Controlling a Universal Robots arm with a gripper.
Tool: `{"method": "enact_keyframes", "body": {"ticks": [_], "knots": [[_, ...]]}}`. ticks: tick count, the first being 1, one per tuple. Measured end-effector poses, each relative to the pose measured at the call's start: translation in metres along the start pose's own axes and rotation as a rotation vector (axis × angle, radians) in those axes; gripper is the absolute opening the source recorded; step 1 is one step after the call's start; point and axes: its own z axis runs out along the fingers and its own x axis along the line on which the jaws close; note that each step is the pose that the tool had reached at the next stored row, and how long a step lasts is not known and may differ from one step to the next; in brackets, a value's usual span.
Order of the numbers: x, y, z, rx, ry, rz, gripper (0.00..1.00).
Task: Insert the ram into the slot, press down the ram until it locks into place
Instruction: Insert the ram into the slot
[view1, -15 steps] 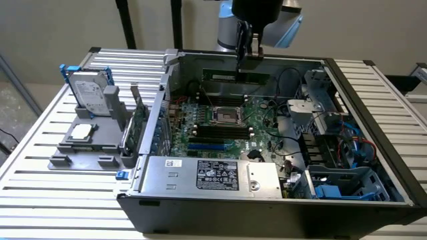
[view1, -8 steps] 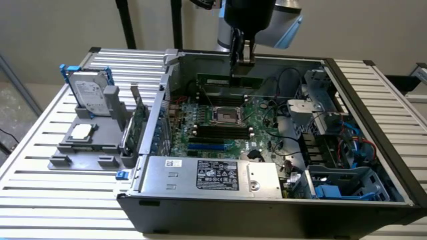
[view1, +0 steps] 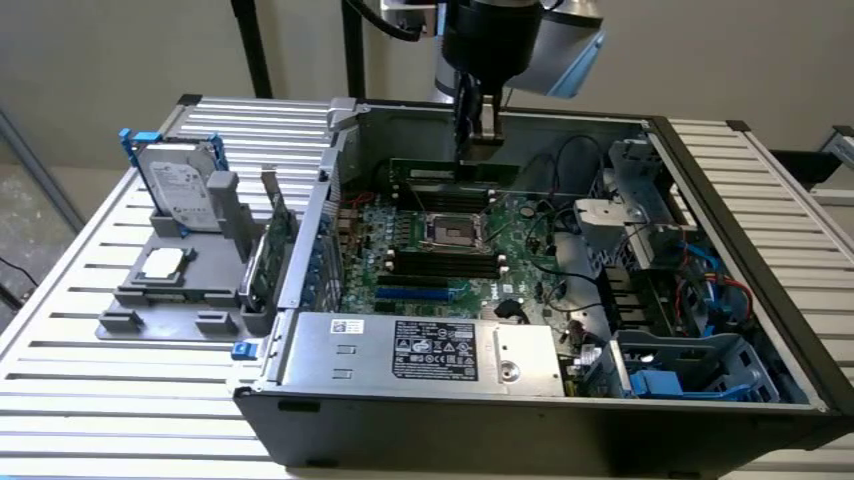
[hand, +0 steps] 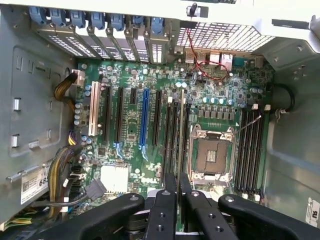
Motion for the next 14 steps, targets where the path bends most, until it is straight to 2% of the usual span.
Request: {"method": "enact_keyframes", "body": {"ticks": [8, 14], "knots": [[0.0, -0.0008, 0.0145, 0.002, 0.0003, 0.0, 0.14], [0.001, -0.0031, 0.0254, 0.0025, -0.0005, 0.025, 0.14]]}}
